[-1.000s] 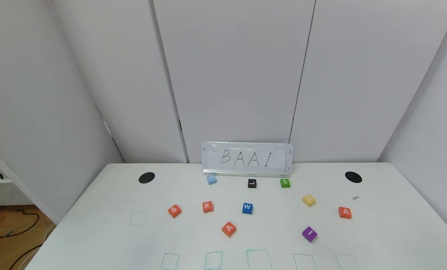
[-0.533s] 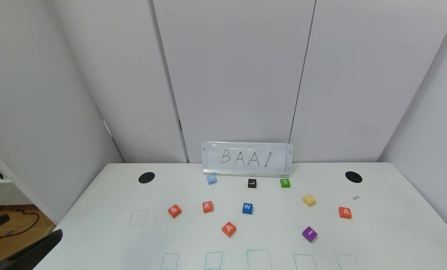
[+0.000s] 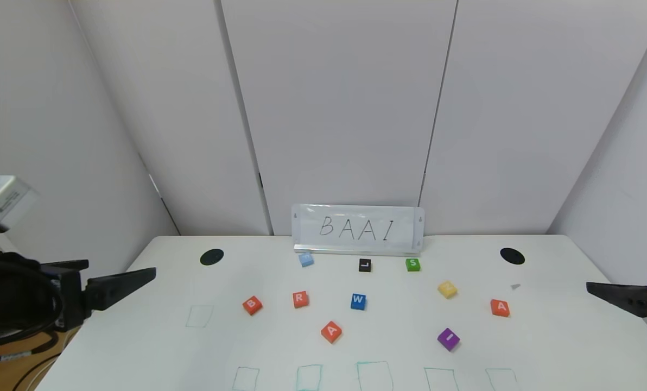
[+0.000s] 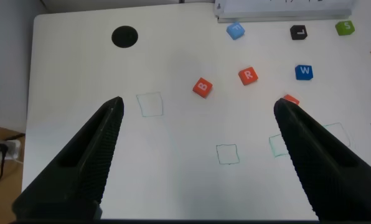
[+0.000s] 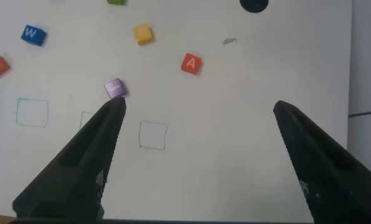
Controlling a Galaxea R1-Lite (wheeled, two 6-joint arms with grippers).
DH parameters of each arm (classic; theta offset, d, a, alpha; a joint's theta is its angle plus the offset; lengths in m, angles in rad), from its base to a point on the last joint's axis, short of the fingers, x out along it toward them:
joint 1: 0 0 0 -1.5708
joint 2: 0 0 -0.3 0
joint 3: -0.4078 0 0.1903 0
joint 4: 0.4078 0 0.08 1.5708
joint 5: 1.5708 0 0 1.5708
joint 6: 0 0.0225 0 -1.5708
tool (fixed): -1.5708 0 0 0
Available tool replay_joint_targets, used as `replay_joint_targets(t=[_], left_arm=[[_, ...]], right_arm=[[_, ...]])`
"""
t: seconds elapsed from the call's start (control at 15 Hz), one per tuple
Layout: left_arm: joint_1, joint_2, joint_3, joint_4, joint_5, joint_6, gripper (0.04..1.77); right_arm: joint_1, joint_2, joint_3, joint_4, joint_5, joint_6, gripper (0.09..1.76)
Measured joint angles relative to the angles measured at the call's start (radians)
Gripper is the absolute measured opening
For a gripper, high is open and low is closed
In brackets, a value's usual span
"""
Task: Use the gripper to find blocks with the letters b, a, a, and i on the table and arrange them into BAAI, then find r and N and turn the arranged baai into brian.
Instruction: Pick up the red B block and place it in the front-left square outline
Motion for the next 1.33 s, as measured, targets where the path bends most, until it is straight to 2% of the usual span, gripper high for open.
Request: replay_joint_targets(t=[0.13,0.33,0.53,0.73,0.87,1.07,1.33], left_arm=[[0.001,0.108,-0.053,0.004,0.023,-0.002,1.72],[-0.004,0.241,-0.099,0.015,0.041,-0.002,1.72],[-0.007,0.317,-0.148,0.121,0.031,-0.017,1.72],[-0.009,0.341,-0.208,0.205,0.033,-0.039,1.72],[-0.011,0.35,-0.264,0.304,0.041,-0.063,1.72],[-0.034,0.372,-0.399,0.482,0.045,-0.197,1.72],[-0.08,0.463,-0.638,0.697,0.047,-0.446,1.72]], right_arm=[[0.023,0.081,-0.053,0.064,0.001,0.0,1.71],[0.041,0.173,-0.135,0.095,0.0,0.005,1.71],[0.04,0.22,-0.18,0.124,-0.008,0.0,1.71],[0.044,0.234,-0.184,0.122,-0.012,-0.002,1.71],[0.05,0.234,-0.183,0.123,-0.012,-0.001,1.71],[0.058,0.223,-0.179,0.126,-0.011,-0.002,1.71],[0.066,0.207,-0.177,0.13,-0.013,-0.002,1.71]])
